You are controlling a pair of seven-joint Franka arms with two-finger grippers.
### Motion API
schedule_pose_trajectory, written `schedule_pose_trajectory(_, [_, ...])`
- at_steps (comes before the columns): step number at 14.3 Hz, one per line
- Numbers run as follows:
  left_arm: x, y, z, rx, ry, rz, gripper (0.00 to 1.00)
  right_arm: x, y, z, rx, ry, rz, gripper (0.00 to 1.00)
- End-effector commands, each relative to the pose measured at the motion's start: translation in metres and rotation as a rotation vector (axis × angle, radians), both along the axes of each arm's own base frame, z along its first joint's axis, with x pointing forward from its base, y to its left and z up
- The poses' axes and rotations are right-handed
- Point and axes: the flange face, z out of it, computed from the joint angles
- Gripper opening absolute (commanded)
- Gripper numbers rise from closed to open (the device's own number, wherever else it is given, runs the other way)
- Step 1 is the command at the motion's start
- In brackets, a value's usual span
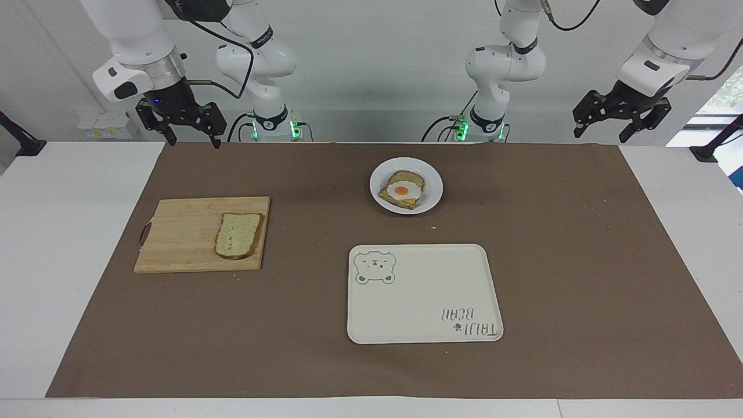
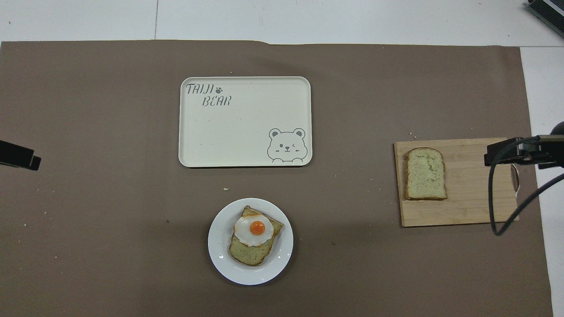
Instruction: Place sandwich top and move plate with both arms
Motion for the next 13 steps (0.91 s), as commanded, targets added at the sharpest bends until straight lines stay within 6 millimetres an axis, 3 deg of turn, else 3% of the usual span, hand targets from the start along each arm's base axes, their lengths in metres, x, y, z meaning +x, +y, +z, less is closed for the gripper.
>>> schedule_pose_trajectory(1, [-0.0032, 0.0031, 0.0048, -0.008, 0.006, -0.004, 1.0, -0.0007, -0.0029, -0.0002, 0.015, -0.001, 0.017, 1.0])
schedule_pose_trajectory(13, [-0.0032, 0.0031, 0.0048, -0.008, 0.006, -0.004, 1.0, -0.0032, -0.0046, -0.0019, 0.015, 0.003, 0.013, 1.0])
